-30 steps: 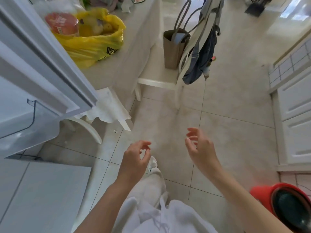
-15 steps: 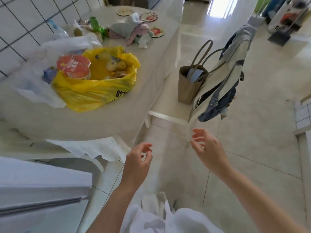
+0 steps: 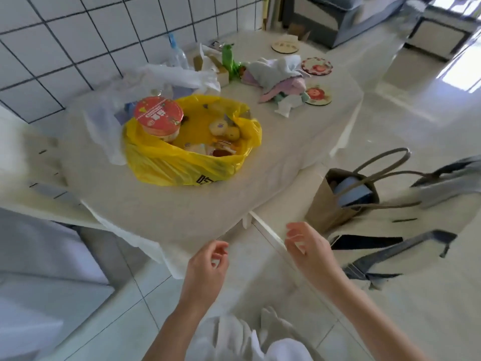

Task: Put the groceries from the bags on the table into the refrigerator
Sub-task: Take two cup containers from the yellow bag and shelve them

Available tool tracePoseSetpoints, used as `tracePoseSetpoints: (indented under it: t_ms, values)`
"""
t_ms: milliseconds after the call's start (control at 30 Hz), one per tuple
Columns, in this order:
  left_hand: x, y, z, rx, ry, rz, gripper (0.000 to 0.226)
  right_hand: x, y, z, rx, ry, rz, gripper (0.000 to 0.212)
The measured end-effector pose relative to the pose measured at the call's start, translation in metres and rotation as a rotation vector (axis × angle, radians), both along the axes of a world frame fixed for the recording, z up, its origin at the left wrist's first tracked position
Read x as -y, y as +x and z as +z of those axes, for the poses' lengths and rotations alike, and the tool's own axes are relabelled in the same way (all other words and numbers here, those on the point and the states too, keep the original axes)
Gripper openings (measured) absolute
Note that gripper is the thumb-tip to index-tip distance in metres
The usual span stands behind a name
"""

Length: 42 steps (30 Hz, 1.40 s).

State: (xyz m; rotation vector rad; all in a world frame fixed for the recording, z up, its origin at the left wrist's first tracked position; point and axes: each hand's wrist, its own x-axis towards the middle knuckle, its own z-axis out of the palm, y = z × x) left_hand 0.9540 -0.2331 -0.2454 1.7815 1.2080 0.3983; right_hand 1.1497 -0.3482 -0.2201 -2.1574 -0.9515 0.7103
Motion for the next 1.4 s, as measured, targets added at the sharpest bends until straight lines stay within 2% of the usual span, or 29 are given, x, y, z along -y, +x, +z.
tracePoseSetpoints:
  t_ms: [300, 700, 833, 1000, 1200, 1400]
  values:
    - [-0.049, 0.030, -0.002, -0.080, -0.021, 0.124, 0.019, -0.104, 0.055, -0.001, 0.047, 0.034, 0.243, 0.023]
    - [-0.222, 0.051, 0.000, -0.062, 0.060, 0.197, 0.020, -0.279, 0.067, 0.006, 0.065, 0.053, 0.379, 0.022]
    - [-0.270, 0.055, 0.006, -0.065, 0.122, 0.265, 0.019, -0.322, 0.065, 0.006, 0.085, 0.060, 0.419, 0.021]
    - [-0.314, 0.062, 0.012, -0.027, 0.198, 0.403, 0.029, -0.369, 0.075, 0.004, 0.115, 0.015, 0.476, 0.019]
    - [-0.352, 0.072, 0.014, 0.019, 0.220, 0.612, 0.034, -0.438, 0.087, 0.006, 0.105, -0.041, 0.536, 0.029]
    - [-0.371, 0.081, 0.010, -0.030, 0.144, 0.706, 0.044, -0.509, 0.084, 0.004, 0.019, -0.253, 0.587, 0.055]
